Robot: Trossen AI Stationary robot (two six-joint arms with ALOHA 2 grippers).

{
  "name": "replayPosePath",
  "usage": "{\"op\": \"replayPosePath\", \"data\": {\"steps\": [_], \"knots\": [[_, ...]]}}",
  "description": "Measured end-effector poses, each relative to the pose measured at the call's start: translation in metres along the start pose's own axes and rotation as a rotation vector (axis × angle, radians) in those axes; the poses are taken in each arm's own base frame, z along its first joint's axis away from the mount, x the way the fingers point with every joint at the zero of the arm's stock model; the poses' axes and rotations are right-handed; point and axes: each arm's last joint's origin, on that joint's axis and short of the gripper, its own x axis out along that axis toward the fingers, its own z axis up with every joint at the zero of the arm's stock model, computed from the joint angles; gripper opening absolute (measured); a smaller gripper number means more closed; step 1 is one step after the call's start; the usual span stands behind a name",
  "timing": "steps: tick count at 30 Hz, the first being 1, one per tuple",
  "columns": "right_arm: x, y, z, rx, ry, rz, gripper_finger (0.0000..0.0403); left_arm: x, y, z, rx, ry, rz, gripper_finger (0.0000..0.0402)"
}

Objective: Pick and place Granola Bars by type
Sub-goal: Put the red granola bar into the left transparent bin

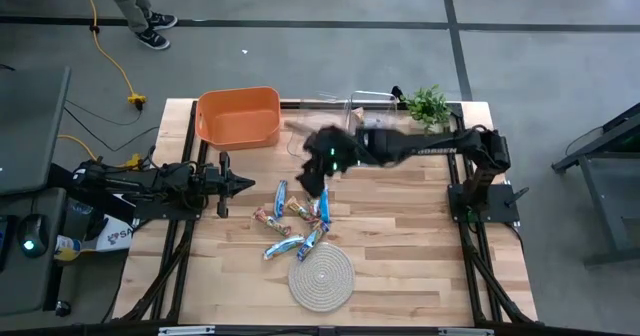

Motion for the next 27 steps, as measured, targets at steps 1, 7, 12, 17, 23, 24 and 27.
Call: {"op": "replayPosePath", "data": {"steps": [1,7,12,17,23,24,27], "knots": [[0.001,0.006,-0.004,-0.025,0.004,0.001,0.0211,0.0,0.0,0.0,0.0,0.0,0.0,0.0],[0.001,0.021,-0.014,-0.142,0.034,0.017,0.0211,0.0,0.0,0.0,0.0,0.0,0.0,0.0],[0.001,0.024,-0.022,-0.343,0.088,0.019,0.0211,0.0,0.0,0.0,0.0,0.0,0.001,0.0],[0.001,0.024,-0.024,-0.678,0.081,-0.039,0.0211,0.0,0.0,0.0,0.0,0.0,0.001,0.0],[0.001,0.024,-0.024,-1.053,0.09,-0.085,0.0211,0.0,0.0,0.0,0.0,0.0,0.001,0.0],[0.001,0.024,-0.025,-1.104,0.099,-0.083,0.0211,0.0,0.0,0.0,0.0,0.0,0.0,0.0],[0.0,0.022,-0.029,-1.241,0.159,-0.07,0.0211,0.0,0.0,0.0,0.0,0.0,0.001,0.0]]}}
